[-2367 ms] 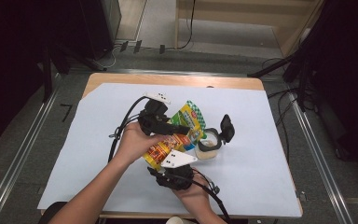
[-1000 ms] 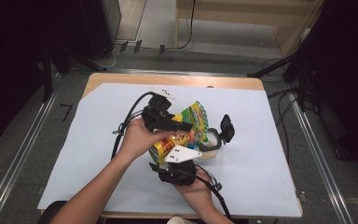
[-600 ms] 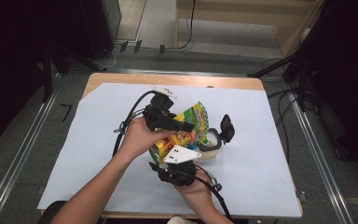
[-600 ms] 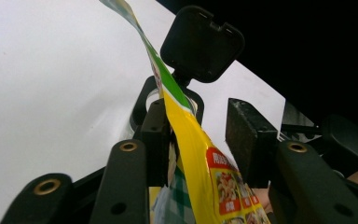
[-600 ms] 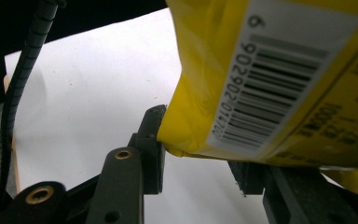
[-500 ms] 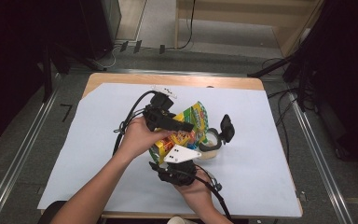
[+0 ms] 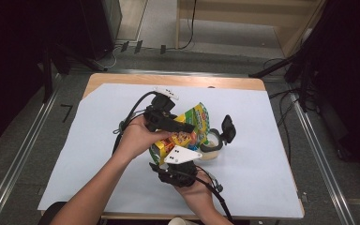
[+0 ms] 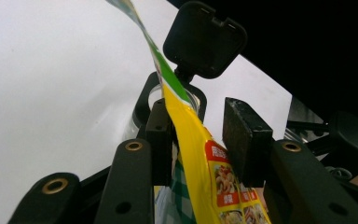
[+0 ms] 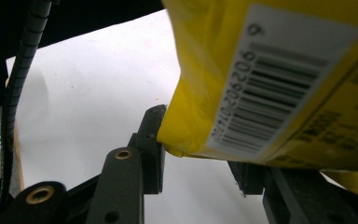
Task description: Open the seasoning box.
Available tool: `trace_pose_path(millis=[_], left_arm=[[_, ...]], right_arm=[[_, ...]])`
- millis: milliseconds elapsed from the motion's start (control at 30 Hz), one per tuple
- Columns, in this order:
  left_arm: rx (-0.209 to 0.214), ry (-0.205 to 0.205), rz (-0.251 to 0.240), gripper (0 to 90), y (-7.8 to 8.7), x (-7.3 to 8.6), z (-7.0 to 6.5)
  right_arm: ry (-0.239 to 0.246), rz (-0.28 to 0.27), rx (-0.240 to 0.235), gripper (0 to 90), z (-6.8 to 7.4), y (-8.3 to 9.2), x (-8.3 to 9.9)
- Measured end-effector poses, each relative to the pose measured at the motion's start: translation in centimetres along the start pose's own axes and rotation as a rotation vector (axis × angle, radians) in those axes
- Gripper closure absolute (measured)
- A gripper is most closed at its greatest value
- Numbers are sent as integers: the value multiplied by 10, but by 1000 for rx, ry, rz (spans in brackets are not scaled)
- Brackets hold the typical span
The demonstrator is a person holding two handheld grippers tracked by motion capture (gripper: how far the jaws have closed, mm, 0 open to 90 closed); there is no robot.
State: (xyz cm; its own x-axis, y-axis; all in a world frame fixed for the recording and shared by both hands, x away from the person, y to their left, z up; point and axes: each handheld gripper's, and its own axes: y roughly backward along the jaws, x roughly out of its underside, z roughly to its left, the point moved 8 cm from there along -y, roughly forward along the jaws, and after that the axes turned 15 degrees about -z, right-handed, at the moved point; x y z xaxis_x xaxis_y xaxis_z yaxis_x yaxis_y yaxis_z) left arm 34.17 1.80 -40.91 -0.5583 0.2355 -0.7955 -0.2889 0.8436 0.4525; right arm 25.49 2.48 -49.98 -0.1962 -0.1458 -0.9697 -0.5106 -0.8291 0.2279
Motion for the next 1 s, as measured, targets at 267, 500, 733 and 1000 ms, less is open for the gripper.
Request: trace_pose_path(millis=[267,500,733,1000], left_arm=[[-5,11,3,699,-3,-6,0],[3,-29,26,711,-8,-9,-9],[3,-31,19,716,-10,-12,-8],[11,-26,4,715,-7,-10,-5]], right_arm=[[34,-7,0,606,0,2,-3],[51,2,10,636,-3,2,-5],[43,3,12,636,-6,2,-8],[66,20,-2,640,-5,0,-5]])
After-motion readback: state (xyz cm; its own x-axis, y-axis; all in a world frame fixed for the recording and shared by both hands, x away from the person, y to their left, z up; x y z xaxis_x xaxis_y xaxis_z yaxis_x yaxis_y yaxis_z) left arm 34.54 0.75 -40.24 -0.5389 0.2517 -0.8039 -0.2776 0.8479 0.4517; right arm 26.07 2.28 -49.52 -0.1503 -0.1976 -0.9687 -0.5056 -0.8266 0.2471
